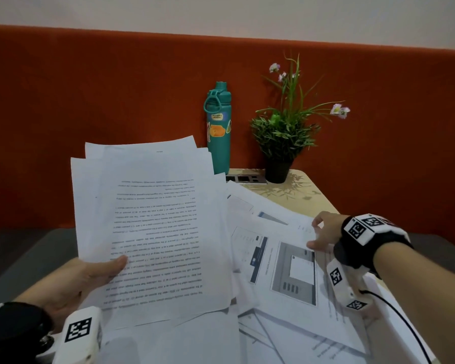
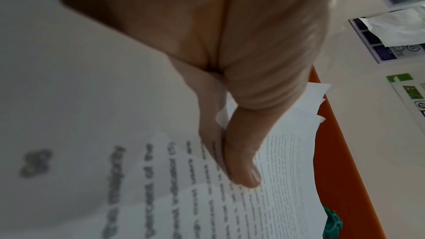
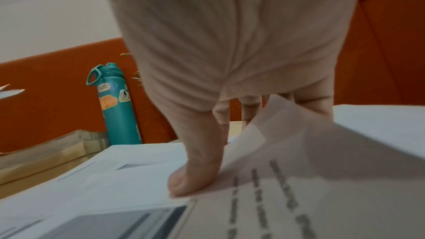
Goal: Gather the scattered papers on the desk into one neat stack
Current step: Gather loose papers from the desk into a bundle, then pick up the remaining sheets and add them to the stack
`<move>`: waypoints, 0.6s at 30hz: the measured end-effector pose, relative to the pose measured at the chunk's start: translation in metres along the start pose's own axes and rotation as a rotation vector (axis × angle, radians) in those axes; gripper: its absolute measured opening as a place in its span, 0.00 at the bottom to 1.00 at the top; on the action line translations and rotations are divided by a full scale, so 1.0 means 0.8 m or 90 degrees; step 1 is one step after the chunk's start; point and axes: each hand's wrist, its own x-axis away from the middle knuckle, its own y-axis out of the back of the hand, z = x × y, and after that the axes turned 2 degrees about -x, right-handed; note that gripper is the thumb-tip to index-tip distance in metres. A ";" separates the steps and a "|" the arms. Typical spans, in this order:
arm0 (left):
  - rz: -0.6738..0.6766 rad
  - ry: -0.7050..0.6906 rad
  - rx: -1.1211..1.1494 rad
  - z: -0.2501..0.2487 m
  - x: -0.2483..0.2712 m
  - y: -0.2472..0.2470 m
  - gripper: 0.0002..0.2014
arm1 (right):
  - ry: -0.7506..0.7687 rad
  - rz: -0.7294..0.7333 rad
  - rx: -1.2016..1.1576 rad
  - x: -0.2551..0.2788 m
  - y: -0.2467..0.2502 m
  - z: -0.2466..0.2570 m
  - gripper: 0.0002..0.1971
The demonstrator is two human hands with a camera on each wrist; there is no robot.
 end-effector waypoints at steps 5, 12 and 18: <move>0.012 0.014 0.014 -0.001 0.003 -0.002 0.18 | 0.016 -0.048 0.051 -0.006 0.017 0.011 0.31; 0.039 0.016 0.028 0.001 -0.003 0.002 0.40 | 0.043 -0.078 -0.025 -0.019 0.020 0.024 0.31; 0.017 0.013 0.034 0.002 -0.004 0.001 0.28 | 0.057 -0.046 -0.011 -0.025 0.013 0.031 0.30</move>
